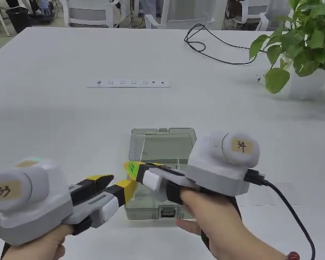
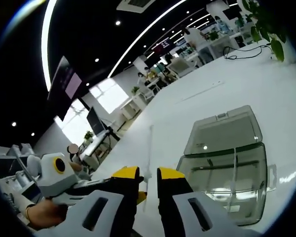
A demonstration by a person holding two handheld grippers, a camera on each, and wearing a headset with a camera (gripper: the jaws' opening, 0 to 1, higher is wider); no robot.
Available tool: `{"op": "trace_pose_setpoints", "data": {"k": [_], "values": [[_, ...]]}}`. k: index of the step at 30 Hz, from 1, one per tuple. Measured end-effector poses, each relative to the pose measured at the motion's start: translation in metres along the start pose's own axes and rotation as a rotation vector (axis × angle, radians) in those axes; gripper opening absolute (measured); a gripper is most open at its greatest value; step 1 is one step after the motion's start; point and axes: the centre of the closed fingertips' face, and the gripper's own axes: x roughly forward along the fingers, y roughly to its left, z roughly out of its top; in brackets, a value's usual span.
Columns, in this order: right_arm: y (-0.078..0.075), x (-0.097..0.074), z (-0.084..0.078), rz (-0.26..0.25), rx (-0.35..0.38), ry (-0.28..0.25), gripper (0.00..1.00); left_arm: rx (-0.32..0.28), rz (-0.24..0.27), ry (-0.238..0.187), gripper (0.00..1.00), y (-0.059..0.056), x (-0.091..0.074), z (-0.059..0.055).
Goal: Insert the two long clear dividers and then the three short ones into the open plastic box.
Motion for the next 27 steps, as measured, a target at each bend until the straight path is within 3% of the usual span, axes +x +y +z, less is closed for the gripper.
{"op": "trace_pose_setpoints", "data": {"k": [9, 17, 20, 22, 23, 25, 27], "values": [[-0.001, -0.002, -0.001, -0.002, 0.041, -0.014, 0.08, 0.002, -0.018, 0.013, 0.3, -0.008, 0.0, -0.001], [-0.003, -0.003, -0.002, -0.001, 0.136, -0.011, 0.06, -0.024, -0.019, 0.022, 0.31, -0.009, 0.0, -0.003], [-0.002, -0.003, -0.002, 0.002, 0.14, -0.006, 0.06, -0.019, -0.016, 0.021, 0.31, -0.009, 0.0, -0.002], [-0.002, -0.002, -0.002, 0.003, 0.117, 0.007, 0.06, -0.015, -0.042, 0.027, 0.25, -0.015, -0.001, -0.001], [-0.001, -0.003, 0.0, 0.006, 0.116, 0.006, 0.06, 0.0, -0.034, 0.028, 0.24, -0.016, -0.001, -0.001], [-0.002, -0.003, 0.003, 0.002, 0.113, 0.007, 0.06, 0.059, -0.019, 0.044, 0.34, -0.013, -0.002, -0.001], [-0.005, -0.005, 0.007, -0.011, 0.103, 0.014, 0.06, 0.069, -0.022, 0.049, 0.37, -0.013, -0.003, -0.002]]}}
